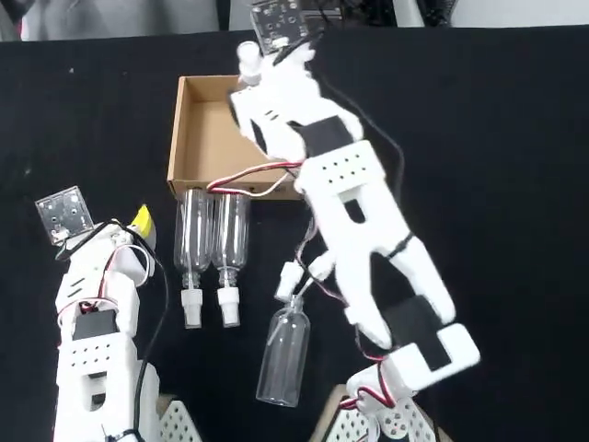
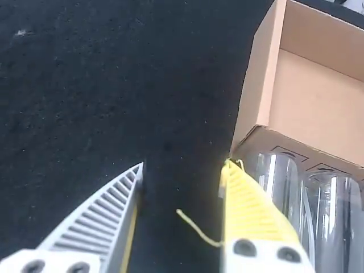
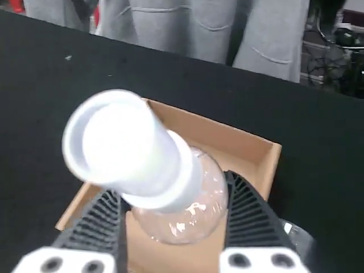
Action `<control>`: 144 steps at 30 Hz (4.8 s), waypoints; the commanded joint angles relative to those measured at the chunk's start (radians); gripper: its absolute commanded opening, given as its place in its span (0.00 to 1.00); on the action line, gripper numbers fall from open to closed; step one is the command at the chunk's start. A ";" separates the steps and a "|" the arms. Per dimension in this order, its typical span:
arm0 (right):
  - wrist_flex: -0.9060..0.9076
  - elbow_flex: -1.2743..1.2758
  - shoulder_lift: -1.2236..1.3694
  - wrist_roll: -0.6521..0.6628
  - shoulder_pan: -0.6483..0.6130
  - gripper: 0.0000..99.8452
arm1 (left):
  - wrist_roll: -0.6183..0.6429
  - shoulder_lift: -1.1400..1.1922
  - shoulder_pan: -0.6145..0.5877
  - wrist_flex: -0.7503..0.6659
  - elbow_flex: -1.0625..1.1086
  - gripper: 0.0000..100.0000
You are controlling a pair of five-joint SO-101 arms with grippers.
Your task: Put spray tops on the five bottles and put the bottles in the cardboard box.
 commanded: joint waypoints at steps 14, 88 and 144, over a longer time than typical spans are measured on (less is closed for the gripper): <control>-0.025 -0.424 0.283 -0.008 -0.071 0.08 | 0.000 -0.014 0.031 0.008 -0.010 0.21; 0.115 -1.543 1.259 -0.006 -0.126 0.25 | 0.000 -0.014 -0.021 0.002 -0.001 0.21; 0.710 -1.596 1.029 0.005 -0.106 0.25 | 0.000 -0.014 -0.022 0.000 -0.002 0.21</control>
